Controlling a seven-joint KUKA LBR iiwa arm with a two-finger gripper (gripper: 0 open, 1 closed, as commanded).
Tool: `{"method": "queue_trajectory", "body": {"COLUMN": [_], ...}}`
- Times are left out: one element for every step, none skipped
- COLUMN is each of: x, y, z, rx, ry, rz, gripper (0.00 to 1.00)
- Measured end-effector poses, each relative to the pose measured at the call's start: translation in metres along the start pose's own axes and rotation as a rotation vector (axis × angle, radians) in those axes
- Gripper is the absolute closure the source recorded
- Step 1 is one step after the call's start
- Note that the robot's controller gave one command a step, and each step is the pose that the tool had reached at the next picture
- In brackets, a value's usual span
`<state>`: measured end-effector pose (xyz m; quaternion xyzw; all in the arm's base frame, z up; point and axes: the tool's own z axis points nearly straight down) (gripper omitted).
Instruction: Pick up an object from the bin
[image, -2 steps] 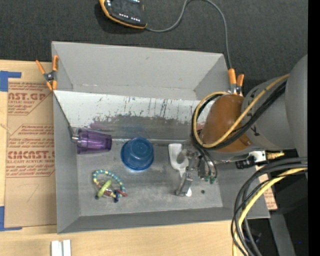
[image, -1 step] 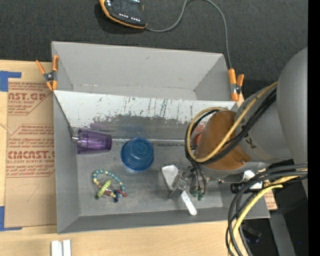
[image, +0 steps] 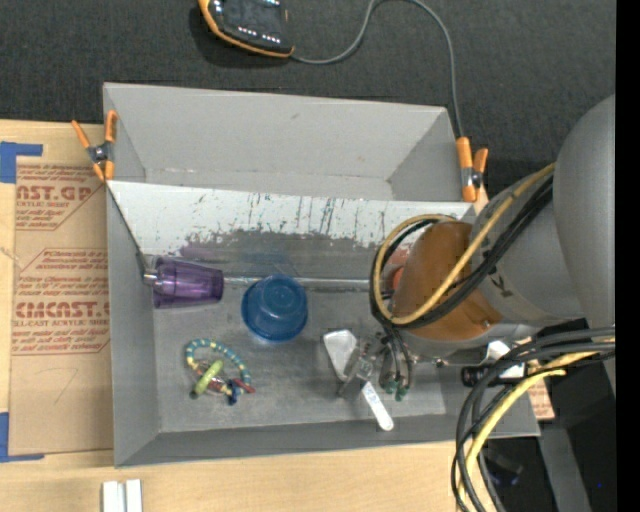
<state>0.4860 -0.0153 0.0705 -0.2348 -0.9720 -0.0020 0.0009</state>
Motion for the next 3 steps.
{"method": "queue_trajectory", "body": {"x": [0.001, 0.003, 0.003], "y": [0.000, -0.001, -0.001], "z": [-0.003, -0.018, -0.039], "rx": [0.001, 0.004, 0.004], "ry": [0.002, 0.010, 0.009], "rz": [0.000, -0.001, -0.001], "gripper": [1.00, 1.00, 1.00]}}
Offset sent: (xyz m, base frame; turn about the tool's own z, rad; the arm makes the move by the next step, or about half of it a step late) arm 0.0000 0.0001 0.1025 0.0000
